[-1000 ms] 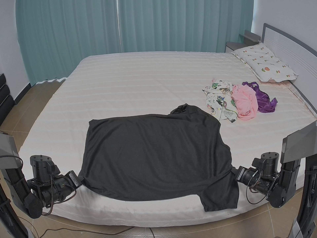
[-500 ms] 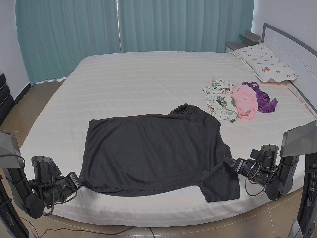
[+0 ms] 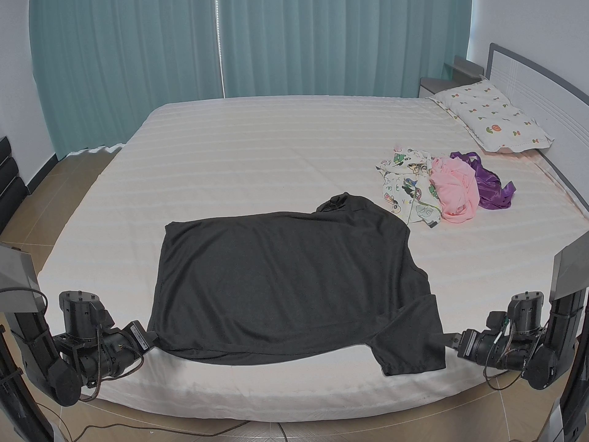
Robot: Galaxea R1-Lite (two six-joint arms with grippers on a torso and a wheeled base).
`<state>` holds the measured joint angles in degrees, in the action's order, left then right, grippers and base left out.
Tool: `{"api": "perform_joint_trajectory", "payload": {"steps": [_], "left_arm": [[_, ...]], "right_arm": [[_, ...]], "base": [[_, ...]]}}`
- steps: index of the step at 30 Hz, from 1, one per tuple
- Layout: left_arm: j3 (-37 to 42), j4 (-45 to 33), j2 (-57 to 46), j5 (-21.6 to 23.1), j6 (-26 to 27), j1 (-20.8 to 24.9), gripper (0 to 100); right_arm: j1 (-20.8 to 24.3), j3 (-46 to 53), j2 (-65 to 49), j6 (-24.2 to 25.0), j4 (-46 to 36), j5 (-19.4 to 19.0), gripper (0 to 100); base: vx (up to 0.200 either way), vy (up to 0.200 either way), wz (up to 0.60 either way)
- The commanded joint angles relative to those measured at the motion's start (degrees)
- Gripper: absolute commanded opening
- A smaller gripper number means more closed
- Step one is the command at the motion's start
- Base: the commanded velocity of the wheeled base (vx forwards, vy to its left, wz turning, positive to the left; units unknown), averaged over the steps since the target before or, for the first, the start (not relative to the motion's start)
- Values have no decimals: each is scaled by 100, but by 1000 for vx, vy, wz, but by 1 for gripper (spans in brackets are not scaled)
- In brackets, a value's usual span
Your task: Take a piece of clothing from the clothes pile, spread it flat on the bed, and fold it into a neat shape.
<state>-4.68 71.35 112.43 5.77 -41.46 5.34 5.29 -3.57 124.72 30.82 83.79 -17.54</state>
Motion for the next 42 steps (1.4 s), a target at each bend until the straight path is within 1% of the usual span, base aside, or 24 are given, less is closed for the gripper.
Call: {"api": "perform_joint_trajectory", "payload": {"steps": [1, 6, 12, 15, 17, 21, 24, 25, 29, 33, 35, 40, 42], "left_arm": [[20, 2, 7, 3, -11, 2, 0], [11, 2, 77, 3, -2, 2, 0], [11, 19, 165, -5, -2, 2, 0], [11, 10, 165, -5, -2, 2, 0], [11, 19, 165, 3, -2, 11, 0], [20, 19, 165, 3, -2, 11, 0], [20, 19, 165, -5, -2, 11, 0], [20, 10, 165, 3, -2, 20, 0], [20, 19, 165, -5, -2, 20, 0], [29, 19, 138, 12, -11, 20, 0], [99, 28, 112, 12, -2, 20, 0], [371, 37, -134, 30, 15, 20, 0], [468, -42, -354, 144, 6, 20, 0]], "right_arm": [[25, 357, -150, 197, -354, -118, 100], [315, 357, -88, 258, -495, -144, 100], [666, 322, 263, 407, -319, -100, 100], [666, 287, 369, 407, -214, -91, 100], [640, 348, 500, 399, 50, -65, 100], [640, 357, 747, 399, 252, 155, 100], [631, 357, 764, 399, 261, 163, 100], [640, 357, 914, 407, 463, 251, 0], [649, 357, 887, 407, 428, 251, 0], [587, 357, 782, 407, 402, 348, 0], [508, 357, 518, 407, 76, 418, 0], [394, 357, -554, 416, -1075, 322, 0], [420, 357, -932, 407, -1532, 322, 0]], "base": [[0, 0, 0], [0, 0, 0], [0, 0, 0], [0, 0, 0], [0, 0, 0], [0, 0, 0], [0, 0, 0], [0, 0, 0], [0, 0, 0], [0, 0, 0], [0, 0, 0], [0, 0, 0], [0, 0, 0]]}}
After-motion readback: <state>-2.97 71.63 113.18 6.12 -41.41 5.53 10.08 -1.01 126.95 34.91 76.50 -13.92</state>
